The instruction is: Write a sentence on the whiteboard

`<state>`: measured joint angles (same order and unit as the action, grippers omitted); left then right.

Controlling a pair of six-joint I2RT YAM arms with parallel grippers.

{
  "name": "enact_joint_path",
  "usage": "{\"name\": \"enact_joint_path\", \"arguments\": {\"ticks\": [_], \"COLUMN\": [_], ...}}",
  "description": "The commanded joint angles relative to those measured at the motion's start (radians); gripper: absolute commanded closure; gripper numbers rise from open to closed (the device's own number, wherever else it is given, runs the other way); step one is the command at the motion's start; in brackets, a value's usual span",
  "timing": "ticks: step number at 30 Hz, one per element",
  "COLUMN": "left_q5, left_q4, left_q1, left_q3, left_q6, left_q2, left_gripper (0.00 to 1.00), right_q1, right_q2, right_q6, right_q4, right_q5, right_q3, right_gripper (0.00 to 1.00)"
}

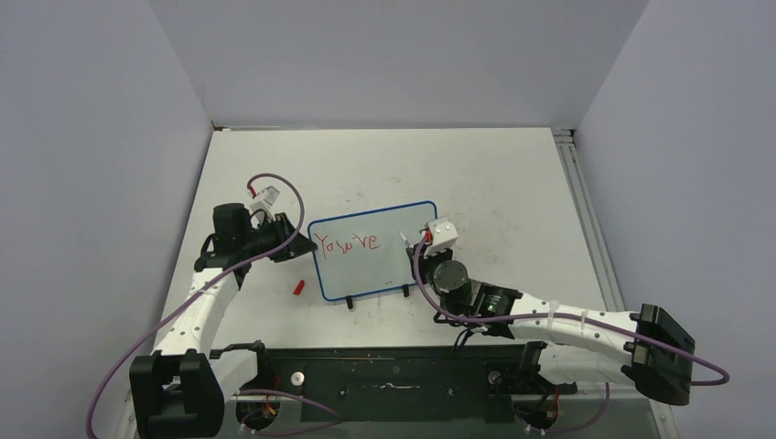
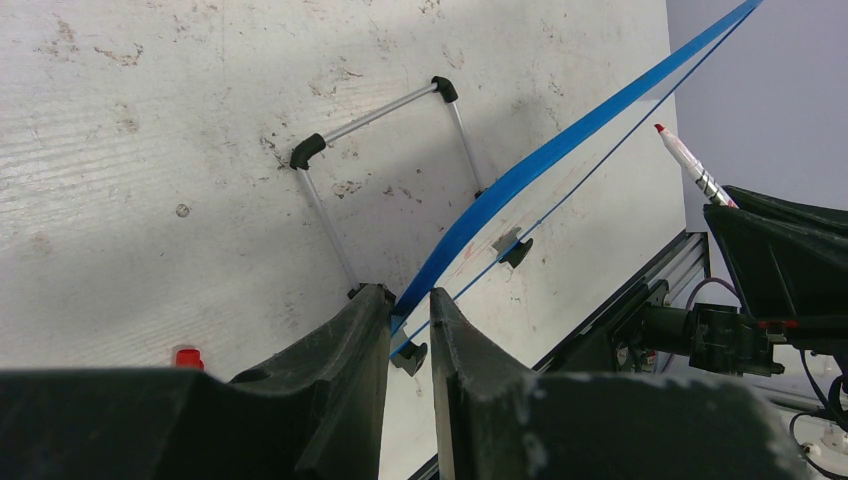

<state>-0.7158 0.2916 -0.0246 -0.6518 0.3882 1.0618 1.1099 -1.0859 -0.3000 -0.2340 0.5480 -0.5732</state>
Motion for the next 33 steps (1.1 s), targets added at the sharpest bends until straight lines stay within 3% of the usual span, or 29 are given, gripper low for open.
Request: {"name": "enact_joint_path", "arguments": {"ticks": [1, 33], "left_q5": [-0.019, -0.020], "left_q4": [-0.019, -0.019], "left_q1": [0.006, 0.006], "left_q3": [-0.035, -0.036], "left_q6": [-0.012, -0.012], "left_q2": [-0.001, 0.004], "left_gripper": [0.80, 0.80], "right_q1": [-0.014, -0.039], "right_q2": [-0.011, -0.067], "right_q6": [-0.008, -0.024], "right_q4": [-0.059, -0.075], "right_q5": [-0.020, -0.070], "right_q3": [0.007, 0.016], "right_gripper": [0.95, 0.95]}}
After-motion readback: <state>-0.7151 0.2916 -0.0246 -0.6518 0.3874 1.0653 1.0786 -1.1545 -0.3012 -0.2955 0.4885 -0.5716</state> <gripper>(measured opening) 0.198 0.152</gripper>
